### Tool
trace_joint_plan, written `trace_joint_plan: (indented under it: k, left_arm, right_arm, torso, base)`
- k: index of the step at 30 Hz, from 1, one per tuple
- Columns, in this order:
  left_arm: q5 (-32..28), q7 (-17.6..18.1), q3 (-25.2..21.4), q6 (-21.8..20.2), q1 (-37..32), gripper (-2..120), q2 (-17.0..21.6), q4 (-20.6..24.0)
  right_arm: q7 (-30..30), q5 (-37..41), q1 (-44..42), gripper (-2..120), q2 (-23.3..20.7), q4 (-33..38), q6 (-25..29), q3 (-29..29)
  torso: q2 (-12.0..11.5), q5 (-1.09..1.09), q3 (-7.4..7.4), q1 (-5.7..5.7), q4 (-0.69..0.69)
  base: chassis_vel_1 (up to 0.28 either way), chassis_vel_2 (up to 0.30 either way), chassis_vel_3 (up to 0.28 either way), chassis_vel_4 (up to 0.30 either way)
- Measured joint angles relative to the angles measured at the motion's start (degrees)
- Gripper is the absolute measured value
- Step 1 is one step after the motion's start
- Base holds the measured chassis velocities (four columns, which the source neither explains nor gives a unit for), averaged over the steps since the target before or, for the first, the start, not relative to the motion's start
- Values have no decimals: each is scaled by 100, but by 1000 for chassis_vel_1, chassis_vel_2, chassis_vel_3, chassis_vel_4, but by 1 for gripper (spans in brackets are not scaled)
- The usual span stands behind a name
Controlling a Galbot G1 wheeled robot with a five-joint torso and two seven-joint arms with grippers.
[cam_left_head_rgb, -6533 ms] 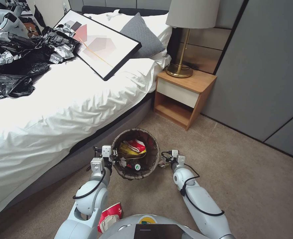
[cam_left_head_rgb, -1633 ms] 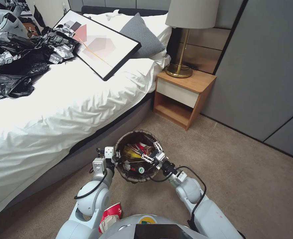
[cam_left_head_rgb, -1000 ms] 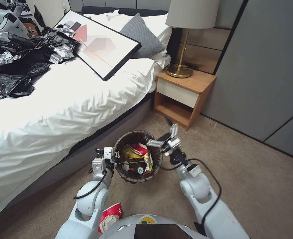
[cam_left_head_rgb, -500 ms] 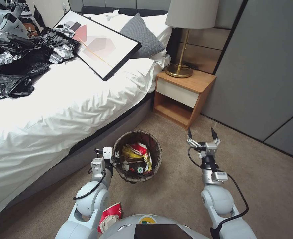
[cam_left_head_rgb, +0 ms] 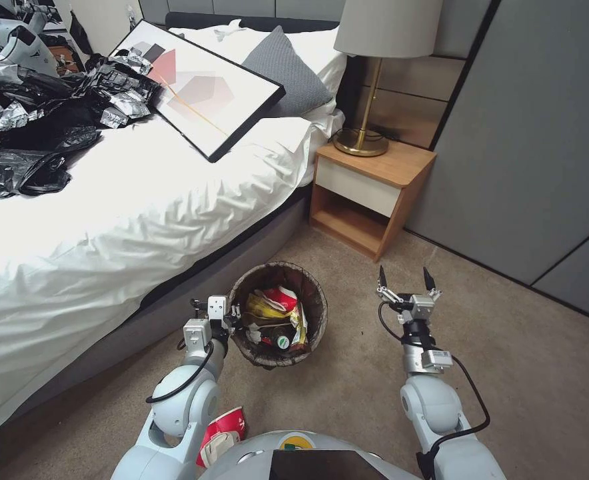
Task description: Pick up the trash bin, then pick up the garbage from the floor and place it into the trash bin.
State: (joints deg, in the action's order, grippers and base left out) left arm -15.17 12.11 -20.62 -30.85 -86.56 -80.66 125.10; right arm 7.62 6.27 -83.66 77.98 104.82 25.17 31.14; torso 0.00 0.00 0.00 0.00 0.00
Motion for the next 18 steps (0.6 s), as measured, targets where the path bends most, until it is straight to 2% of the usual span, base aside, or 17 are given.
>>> trace_joint_plan:
  k: [7, 18]
  left_arm:
    - [3, -5, 1, 2, -35, 2, -2, 38]
    - [3, -5, 6, 3, -41, 2, -4, 60]
  right_arm:
    - [-19, -12, 98, 100, -24, 30, -55, -29]
    - [-113, -10, 172, 100, -50, 11, -48, -48]
  torso:
    - [0, 0, 0, 0, 0]
    - [0, 0, 0, 0, 0]
  base:
    - [22, 29, 25, 27]
    - [77, 77, 81, 83]
